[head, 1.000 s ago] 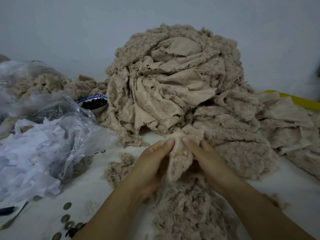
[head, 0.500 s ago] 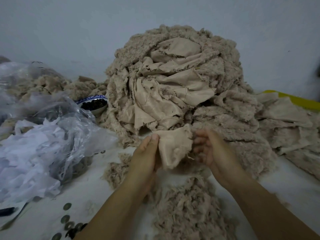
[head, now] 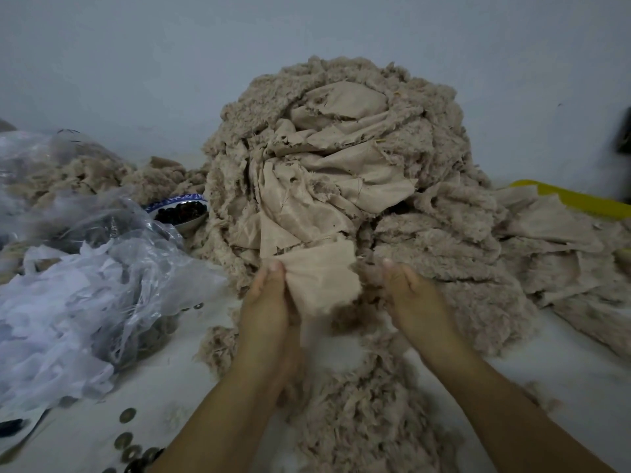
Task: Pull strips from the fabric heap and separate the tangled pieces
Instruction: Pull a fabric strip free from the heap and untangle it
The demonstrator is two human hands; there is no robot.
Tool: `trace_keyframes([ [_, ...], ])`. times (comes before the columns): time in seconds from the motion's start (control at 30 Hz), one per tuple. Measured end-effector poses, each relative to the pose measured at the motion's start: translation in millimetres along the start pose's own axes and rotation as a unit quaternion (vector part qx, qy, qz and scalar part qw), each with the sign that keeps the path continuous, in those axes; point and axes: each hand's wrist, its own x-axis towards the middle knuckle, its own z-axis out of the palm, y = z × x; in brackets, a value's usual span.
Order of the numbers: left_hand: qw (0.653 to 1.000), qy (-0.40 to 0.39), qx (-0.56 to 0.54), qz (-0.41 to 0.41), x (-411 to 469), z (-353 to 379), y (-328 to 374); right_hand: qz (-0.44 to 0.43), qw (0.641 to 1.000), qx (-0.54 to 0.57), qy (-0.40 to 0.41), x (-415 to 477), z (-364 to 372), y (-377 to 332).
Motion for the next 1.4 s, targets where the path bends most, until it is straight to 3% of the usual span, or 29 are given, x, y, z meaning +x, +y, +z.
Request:
trace_keyframes([
  [0.1, 1.000, 0.004, -0.004, 0.030, 8.5, -8.2, 13.0, 0.049, 0.996, 0.069, 0.016, 4.3, -20.7, 3.9],
  [0.17, 0.997, -0.014, 0.067, 0.040, 5.9, -3.3, 11.9, 0.044, 0.998, 0.031, -0.021, 3.2, -21.3, 3.5],
  [0.3, 0.983, -0.136, 0.117, -0.024, -5.6, 26.3, 7.7, -0.032, 0.989, -0.098, -0.109, -0.6, -3.7, -6.7],
  [0.4, 0.968, -0.200, 0.137, -0.067, -8.5, 45.5, 7.9, 0.004, 0.993, -0.051, -0.104, 1.3, -3.6, -5.9],
  [0.5, 0.969, -0.188, 0.147, -0.064, -5.4, 58.9, 6.7, 0.130, 0.989, -0.025, -0.071, 8.1, -10.8, -11.6],
  [0.63, 0.974, -0.142, 0.165, -0.067, 7.7, 65.5, -0.9, 0.151, 0.978, 0.142, 0.021, 14.4, -25.1, -10.0],
  [0.77, 0.975, -0.118, 0.164, -0.088, 23.2, 69.7, -16.7, 0.201, 0.941, 0.265, 0.061, 23.4, -25.2, -1.7],
  [0.9, 0.973, -0.103, 0.186, -0.091, 34.3, 71.7, -27.0, 0.203, 0.922, 0.319, 0.085, 35.3, -29.8, -3.3],
  [1.03, 0.945, -0.145, 0.288, -0.058, 35.7, 64.4, -34.6, 0.172, 0.934, 0.305, 0.065, 39.0, -34.3, -0.7],
  [1.17, 0.917, -0.193, 0.339, -0.087, 28.1, 52.0, -44.6, 0.191, 0.918, 0.346, 0.025, 27.7, -23.0, 6.3],
  [1.3, 0.902, -0.155, 0.401, -0.035, 27.2, 45.8, -49.6, 0.168, 0.910, 0.377, -0.025, 23.6, -20.2, 7.1],
  [1.4, 0.908, -0.116, 0.402, 0.005, 28.0, 47.1, -48.7, 0.135, 0.956, 0.253, -0.065, 17.3, -13.8, 7.4],
])
